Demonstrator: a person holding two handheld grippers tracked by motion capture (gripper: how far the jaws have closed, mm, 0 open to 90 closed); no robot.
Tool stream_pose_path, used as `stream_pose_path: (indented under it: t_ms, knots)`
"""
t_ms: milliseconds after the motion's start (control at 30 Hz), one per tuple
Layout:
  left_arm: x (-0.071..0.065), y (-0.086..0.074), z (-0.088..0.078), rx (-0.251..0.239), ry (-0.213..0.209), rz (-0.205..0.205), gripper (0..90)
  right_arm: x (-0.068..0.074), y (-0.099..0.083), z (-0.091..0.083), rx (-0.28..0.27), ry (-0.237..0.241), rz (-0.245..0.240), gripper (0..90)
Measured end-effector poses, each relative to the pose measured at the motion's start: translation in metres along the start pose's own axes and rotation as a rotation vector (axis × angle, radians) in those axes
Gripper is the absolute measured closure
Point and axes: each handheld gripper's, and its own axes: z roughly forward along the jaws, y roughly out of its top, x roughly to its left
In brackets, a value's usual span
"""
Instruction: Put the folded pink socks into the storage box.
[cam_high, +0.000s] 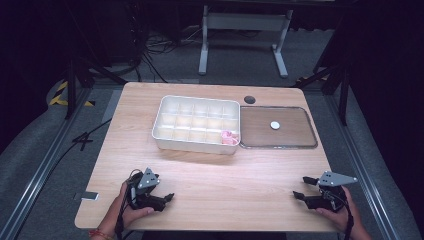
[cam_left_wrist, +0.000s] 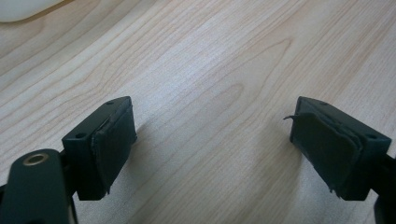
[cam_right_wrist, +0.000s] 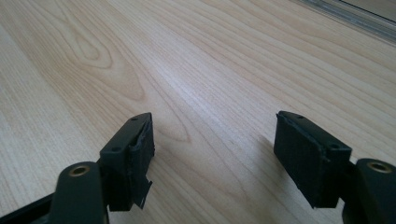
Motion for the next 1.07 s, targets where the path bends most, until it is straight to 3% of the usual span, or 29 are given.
stream_pose_path:
  t_ms: [1067]
  knots:
    - [0.0006, 0.0003, -0.0001, 0.003, 0.002, 0.007, 14.2, 0.0005, 0.0001, 0.0004, 0.003, -0.016, 0.011, 26.2]
